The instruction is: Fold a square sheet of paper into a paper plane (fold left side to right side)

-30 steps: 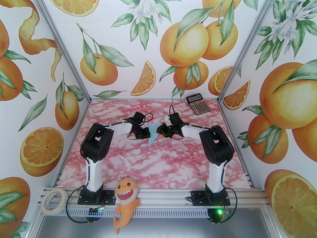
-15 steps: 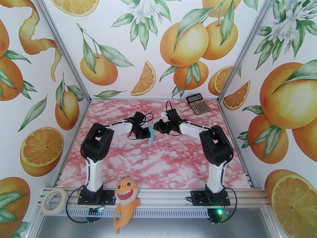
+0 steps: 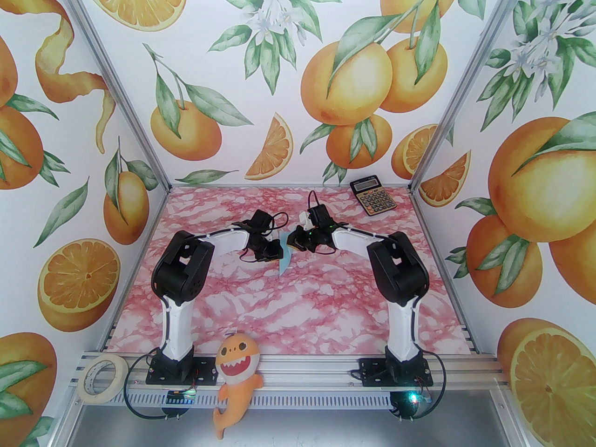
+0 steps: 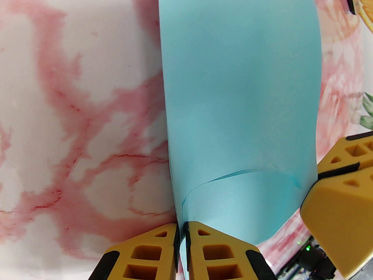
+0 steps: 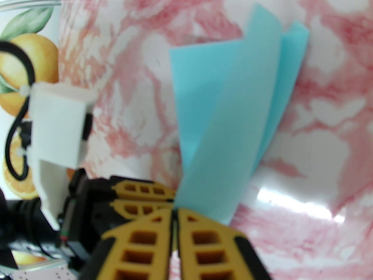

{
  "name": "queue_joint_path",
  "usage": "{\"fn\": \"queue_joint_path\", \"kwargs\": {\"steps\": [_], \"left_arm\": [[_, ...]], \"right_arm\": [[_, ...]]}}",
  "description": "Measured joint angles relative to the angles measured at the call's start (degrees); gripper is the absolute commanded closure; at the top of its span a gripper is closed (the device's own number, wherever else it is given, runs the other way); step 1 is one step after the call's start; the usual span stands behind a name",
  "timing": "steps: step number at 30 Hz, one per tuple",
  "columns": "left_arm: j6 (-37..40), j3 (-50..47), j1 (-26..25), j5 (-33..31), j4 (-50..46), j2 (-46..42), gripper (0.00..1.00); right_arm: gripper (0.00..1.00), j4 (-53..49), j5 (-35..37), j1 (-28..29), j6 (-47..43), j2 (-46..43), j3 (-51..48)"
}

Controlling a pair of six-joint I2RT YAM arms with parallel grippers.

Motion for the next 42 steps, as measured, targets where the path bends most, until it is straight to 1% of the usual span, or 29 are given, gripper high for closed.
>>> {"fn": "queue_joint_path", "kwargs": {"steps": [9, 38, 42], "left_arm": [[-0.2, 0.0, 0.0, 0.0, 0.0, 0.0, 0.85], [-0.3, -0.2, -0.1, 0.1, 0.5, -0.1, 0.85], [-0.3, -0.5, 0.0, 0.1, 0.8, -0.3, 0.83]], "right_arm": [[0.93, 0.0, 0.0, 0.0, -0.2, 2.4, 2.8], [0.93, 0.2, 0.0, 0.9, 0.9, 7.6, 5.8], [0.93, 0.1, 0.2, 1.0, 0.9, 7.7, 6.2]]}}
